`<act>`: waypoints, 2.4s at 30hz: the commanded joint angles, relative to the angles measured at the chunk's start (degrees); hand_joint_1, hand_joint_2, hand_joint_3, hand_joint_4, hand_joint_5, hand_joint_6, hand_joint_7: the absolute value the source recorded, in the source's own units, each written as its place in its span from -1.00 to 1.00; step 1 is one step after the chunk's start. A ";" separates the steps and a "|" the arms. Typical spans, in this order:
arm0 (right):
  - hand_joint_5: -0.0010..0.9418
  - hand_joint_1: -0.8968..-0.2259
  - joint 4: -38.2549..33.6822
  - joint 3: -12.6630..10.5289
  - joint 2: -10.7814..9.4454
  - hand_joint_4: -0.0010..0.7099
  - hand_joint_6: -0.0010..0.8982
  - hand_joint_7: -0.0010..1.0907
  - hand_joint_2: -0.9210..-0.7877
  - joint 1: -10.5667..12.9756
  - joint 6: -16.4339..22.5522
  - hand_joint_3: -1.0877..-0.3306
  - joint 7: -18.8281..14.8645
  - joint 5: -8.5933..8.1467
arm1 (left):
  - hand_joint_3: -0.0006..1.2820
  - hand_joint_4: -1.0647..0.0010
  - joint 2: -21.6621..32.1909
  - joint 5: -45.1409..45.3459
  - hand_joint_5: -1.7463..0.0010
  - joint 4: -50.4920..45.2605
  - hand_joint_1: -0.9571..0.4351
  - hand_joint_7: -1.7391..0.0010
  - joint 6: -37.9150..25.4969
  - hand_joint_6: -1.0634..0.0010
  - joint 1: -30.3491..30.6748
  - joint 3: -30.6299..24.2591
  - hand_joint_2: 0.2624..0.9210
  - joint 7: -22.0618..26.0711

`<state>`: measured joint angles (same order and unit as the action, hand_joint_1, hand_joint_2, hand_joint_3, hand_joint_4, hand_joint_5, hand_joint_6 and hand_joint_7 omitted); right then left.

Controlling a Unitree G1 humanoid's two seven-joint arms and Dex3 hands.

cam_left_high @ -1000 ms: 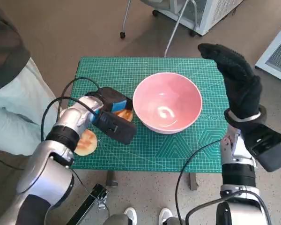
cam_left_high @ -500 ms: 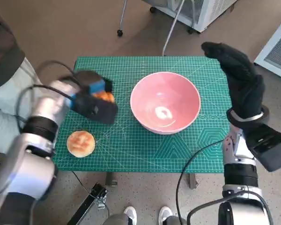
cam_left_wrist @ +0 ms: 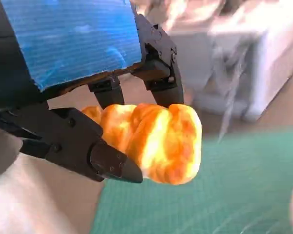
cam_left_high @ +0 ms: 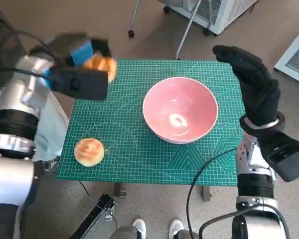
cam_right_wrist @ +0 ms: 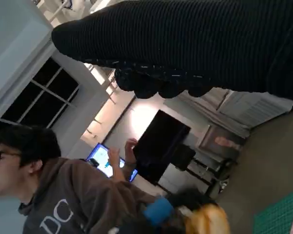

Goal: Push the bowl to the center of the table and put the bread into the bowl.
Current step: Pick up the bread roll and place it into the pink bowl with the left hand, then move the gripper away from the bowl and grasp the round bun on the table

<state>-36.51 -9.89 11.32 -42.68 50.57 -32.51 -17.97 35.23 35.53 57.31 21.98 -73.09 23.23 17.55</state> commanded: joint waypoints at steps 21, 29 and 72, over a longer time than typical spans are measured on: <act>-0.92 -0.34 0.77 -0.21 0.71 -0.38 -1.00 0.15 -1.00 0.69 -1.66 -0.10 -2.21 -1.76 | -0.79 -0.09 -17.22 5.85 -0.44 0.44 0.37 -0.43 10.70 -0.09 -2.58 7.43 1.00 -10.30; -0.92 -0.35 3.06 -0.38 1.37 -0.38 -1.00 0.15 -1.00 2.00 -2.23 -0.11 -1.61 -1.42 | -0.79 -0.12 -21.58 7.31 -0.43 6.82 0.37 -0.45 9.63 -0.06 -3.62 9.13 1.00 -11.92; -0.91 -0.36 7.39 0.94 1.36 -0.41 -1.00 0.13 -1.00 3.42 -5.94 -0.09 1.99 -0.37 | -0.94 0.16 -4.24 -12.19 0.75 -26.14 0.20 0.20 -0.04 0.38 13.76 -5.65 0.83 22.65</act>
<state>-28.39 -9.36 13.07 -39.62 45.61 -29.64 -17.92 26.11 25.92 39.25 23.00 -64.10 20.12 37.22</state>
